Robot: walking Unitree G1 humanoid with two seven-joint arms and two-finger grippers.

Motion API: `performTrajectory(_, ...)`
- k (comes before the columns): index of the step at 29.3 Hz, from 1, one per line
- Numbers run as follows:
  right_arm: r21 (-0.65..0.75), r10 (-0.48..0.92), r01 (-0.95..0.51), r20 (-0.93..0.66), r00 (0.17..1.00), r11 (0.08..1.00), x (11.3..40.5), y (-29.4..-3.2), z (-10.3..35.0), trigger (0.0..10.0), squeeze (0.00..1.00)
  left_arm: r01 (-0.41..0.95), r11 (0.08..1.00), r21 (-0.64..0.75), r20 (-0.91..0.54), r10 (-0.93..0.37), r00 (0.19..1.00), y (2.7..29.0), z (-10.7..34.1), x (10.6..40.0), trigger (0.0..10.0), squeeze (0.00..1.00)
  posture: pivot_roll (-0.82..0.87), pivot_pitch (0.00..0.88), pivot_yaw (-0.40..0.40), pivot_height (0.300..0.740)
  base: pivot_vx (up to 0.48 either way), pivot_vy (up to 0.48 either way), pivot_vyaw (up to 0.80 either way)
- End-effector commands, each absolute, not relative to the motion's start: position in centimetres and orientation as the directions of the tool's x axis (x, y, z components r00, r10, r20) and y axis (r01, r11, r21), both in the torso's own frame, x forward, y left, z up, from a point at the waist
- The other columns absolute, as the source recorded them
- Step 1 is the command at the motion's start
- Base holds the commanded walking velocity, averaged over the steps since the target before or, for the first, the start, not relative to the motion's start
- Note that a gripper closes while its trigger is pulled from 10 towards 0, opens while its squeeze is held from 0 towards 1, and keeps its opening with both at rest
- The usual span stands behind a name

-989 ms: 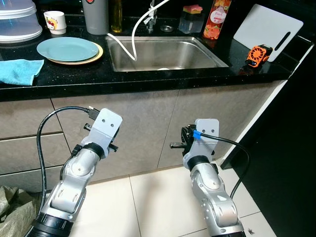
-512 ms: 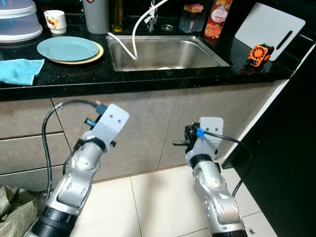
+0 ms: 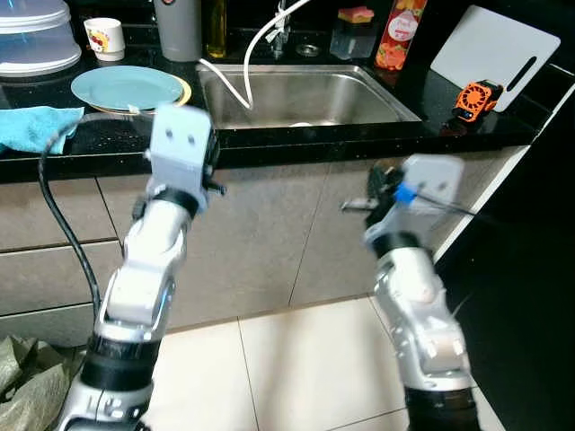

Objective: Kitchen organization

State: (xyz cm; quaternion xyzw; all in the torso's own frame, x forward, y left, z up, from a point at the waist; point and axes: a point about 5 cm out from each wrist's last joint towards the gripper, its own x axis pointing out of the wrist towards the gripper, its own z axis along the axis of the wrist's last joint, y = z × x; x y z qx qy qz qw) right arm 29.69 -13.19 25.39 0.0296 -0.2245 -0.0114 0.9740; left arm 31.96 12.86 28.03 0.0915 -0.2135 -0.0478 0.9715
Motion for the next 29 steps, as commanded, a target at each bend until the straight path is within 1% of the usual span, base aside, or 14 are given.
performTrajectory(1,0.071,-0.043,0.012,0.456,0.889,0.997,29.5,-13.5,26.1,10.0,0.0,0.067,0.977,0.201,0.455,-0.154,0.877,12.5,28.9,31.7,10.0,0.0,0.22,0.033,-0.042,0.74,0.0,0.0,0.0)
performTrajectory(4,0.124,-0.075,0.011,0.523,0.849,0.992,29.2,-13.7,27.6,10.0,0.0,0.079,0.98,0.18,0.513,-0.162,0.843,12.8,30.2,31.7,10.0,0.0,0.22,0.03,-0.049,0.74,0.0,0.0,0.0)
performTrajectory(8,0.245,-0.101,-0.04,0.535,0.839,0.969,29.1,-13.7,28.1,10.0,0.0,0.195,0.981,0.01,0.514,-0.172,0.84,12.7,31.0,31.8,10.0,0.0,0.22,0.028,-0.052,0.74,0.0,0.0,0.0)
performTrajectory(10,0.425,-0.118,-0.121,0.494,0.862,0.897,29.2,-13.5,27.9,10.0,0.0,0.311,0.923,-0.228,0.479,-0.172,0.861,12.6,31.1,32.1,10.0,0.0,0.22,0.029,-0.051,0.74,0.0,0.0,0.0)
performTrajectory(13,0.52,-0.113,-0.174,0.473,0.874,0.836,29.3,-13.4,27.8,10.0,0.0,0.388,0.856,-0.341,0.474,-0.2,0.858,12.3,31.3,32.0,10.0,0.0,0.22,0.028,-0.054,0.74,0.0,0.0,0.0)
performTrajectory(15,0.607,-0.057,-0.284,0.478,0.876,0.742,29.2,-12.9,28.0,10.0,0.0,0.52,0.722,-0.457,0.492,-0.282,0.824,11.2,31.5,31.5,10.0,0.0,0.22,0.026,-0.053,0.74,0.0,0.0,0.0)
performTrajectory(17,0.607,-0.057,-0.284,0.478,0.876,0.742,29.2,-12.9,28.0,10.0,0.0,0.52,0.722,-0.457,0.492,-0.282,0.824,11.2,31.5,31.5,10.0,0.0,0.22,0.026,-0.053,0.74,0.0,0.0,0.0)
performTrajectory(18,0.645,-0.017,-0.353,0.494,0.869,0.677,29.0,-12.5,28.2,10.0,0.0,0.582,0.638,-0.505,0.507,-0.326,0.798,10.5,31.4,31.1,10.0,0.0,0.22,0.026,-0.053,0.74,0.0,0.0,0.0)
performTrajectory(19,0.645,-0.017,-0.353,0.494,0.869,0.677,29.0,-12.5,28.2,10.0,0.0,0.582,0.638,-0.505,0.507,-0.326,0.798,10.5,31.4,31.1,10.0,0.0,0.22,0.026,-0.053,0.74,0.0,0.0,0.0)
performTrajectory(20,0.693,0.012,-0.446,0.534,0.845,0.566,28.6,-12.4,28.6,10.0,0.0,0.638,0.553,-0.536,0.525,-0.374,0.765,9.8,31.1,30.5,10.0,0.0,0.22,0.024,-0.05,0.74,0.0,0.0,0.0)
performTrajectory(21,0.693,0.012,-0.446,0.534,0.845,0.566,28.6,-12.4,28.6,10.0,0.0,0.638,0.553,-0.536,0.525,-0.374,0.765,9.8,31.1,30.5,10.0,0.0,0.22,0.024,-0.05,0.74,0.0,0.0,0.0)
performTrajectory(24,0.713,0.043,-0.567,0.607,0.793,0.413,27.8,-12.3,29.3,10.0,0.0,0.678,0.464,-0.57,0.536,-0.416,0.735,9.3,30.5,30.0,10.0,0.0,0.22,0.021,-0.049,0.74,0.0,0.0,0.0)
performTrajectory(26,0.702,0.062,-0.595,0.625,0.778,0.393,27.5,-12.3,29.5,10.0,0.0,0.677,0.455,-0.579,0.523,-0.43,0.736,9.3,30.3,30.1,10.0,0.0,0.22,0.019,-0.048,0.74,0.0,0.0,0.0)
performTrajectory(29,0.681,0.082,-0.572,0.609,0.789,0.458,27.6,-12.1,29.4,10.0,0.0,0.666,0.468,-0.581,0.497,-0.443,0.746,9.4,30.0,30.2,10.0,0.0,0.22,0.013,-0.048,0.74,0.0,0.0,0.0)
